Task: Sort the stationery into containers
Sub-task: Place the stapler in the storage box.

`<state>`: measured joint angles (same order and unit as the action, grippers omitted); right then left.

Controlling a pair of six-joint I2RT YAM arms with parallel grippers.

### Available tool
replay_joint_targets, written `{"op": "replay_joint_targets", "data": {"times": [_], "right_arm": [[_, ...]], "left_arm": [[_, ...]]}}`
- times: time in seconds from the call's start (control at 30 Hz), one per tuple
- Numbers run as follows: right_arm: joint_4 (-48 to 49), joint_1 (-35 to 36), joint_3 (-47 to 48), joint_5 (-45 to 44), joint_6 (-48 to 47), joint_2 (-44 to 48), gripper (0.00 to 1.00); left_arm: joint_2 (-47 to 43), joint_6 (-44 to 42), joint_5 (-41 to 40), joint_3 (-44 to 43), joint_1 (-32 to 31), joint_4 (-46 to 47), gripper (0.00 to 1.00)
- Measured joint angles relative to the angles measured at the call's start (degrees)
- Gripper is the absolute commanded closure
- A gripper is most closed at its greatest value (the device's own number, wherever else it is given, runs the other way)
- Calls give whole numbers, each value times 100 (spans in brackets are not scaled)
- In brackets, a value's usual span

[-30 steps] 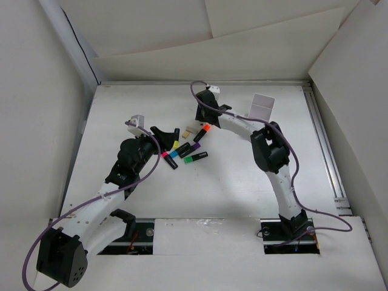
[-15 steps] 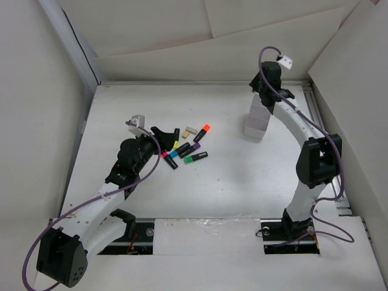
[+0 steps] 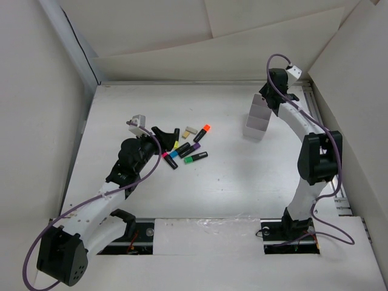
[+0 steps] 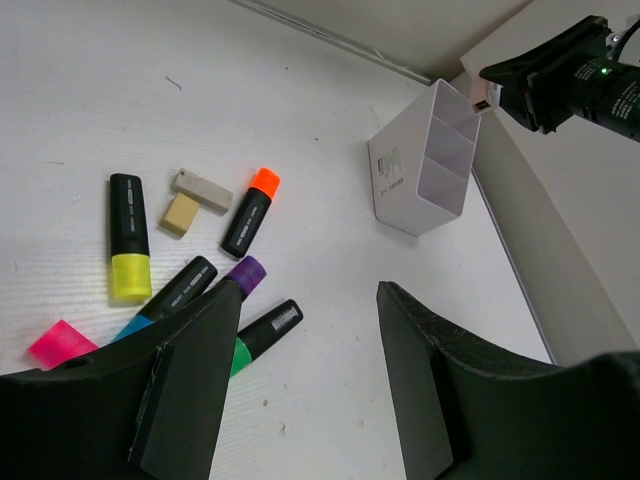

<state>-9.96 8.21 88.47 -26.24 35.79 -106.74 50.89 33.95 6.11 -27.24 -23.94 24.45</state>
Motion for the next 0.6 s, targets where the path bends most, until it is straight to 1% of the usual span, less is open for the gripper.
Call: {"op": "replay_joint_targets", "data": {"times": [0.27, 0.43, 0.53, 0.6], "right_arm": [[105, 0, -352, 11, 68, 0, 75], [142, 0, -389, 20, 114, 0, 75], [151, 0, -389, 33, 138, 0, 73], [151, 2, -391, 33, 153, 0, 69]], "left_arm": [[17, -2, 17, 0, 0, 13, 46], [66, -2, 31, 0, 0, 17, 46], [66, -2, 31, 0, 0, 20, 46], [66, 0, 31, 0, 0, 17, 46]]}}
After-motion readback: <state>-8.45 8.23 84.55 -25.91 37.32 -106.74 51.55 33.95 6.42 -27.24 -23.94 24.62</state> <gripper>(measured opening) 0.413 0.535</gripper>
